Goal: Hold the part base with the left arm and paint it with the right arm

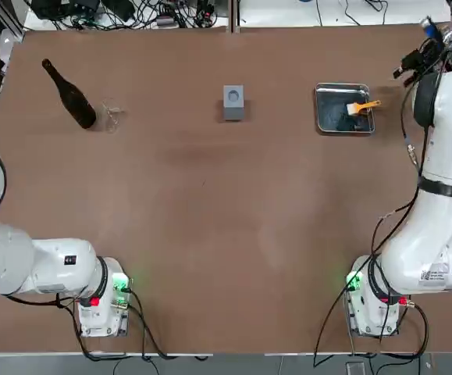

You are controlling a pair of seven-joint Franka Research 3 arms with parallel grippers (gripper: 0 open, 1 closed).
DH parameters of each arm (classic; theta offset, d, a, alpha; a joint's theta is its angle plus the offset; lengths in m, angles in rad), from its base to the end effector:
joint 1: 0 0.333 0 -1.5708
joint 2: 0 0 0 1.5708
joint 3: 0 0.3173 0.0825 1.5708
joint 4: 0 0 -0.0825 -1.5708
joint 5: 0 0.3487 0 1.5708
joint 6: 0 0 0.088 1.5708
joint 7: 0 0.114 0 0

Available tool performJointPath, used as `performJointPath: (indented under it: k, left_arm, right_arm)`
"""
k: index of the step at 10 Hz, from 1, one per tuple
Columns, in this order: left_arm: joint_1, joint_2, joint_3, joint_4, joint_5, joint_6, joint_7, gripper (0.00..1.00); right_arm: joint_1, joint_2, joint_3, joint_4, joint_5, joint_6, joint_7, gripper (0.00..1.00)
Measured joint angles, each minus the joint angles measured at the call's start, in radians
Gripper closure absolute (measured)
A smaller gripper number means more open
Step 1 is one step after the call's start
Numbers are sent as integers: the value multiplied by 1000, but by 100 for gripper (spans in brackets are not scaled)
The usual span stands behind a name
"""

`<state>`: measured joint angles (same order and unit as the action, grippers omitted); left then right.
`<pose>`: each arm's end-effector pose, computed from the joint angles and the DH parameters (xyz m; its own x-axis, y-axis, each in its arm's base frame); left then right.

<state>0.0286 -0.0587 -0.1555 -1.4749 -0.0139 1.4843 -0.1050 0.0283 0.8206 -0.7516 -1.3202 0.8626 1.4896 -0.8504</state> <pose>0.4868 -0.0669 0.6817 0.9975 -0.0232 0.0665 -0.0240 -0.9996 0.0117 0.6093 -0.2541 0.3136 0.9951 0.0709 -0.0687 0.0273 -0.8663 -0.4988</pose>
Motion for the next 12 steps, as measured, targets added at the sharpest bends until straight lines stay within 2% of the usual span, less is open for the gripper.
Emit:
performJointPath:
  k: [1, 2, 5, 8, 9, 10, 12]
  left_arm:
    - [0, 4, 0, -3, 3, 2, -10, 2]
    - [0, 11, -1, -5, 3, 5, -20, 2]
    - [1, 31, -1, -6, 3, 7, -31, 2]
    - [1, 33, -1, -6, 3, 7, -31, 2]
    - [1, 33, -2, -5, 3, 7, -31, 2]
    - [1, 33, -3, -5, 3, 7, -30, 2]
    - [1, 33, -3, -5, 3, 7, -28, 2]
  right_arm:
    - [22, -65, 10, 10, -87, 8, 73, 0]
    - [33, -145, 58, 15, -198, 19, 171, 0]
    - [29, -373, 303, -4, -517, 42, 502, 0]
    - [-9, -564, 535, -95, -743, 81, 706, 0]
    - [-15, -641, 581, -164, -784, 137, 722, 0]
    - [-18, -722, 606, -251, -800, 180, 732, 0]
    - [-22, -825, 635, -351, -810, 187, 802, 0]
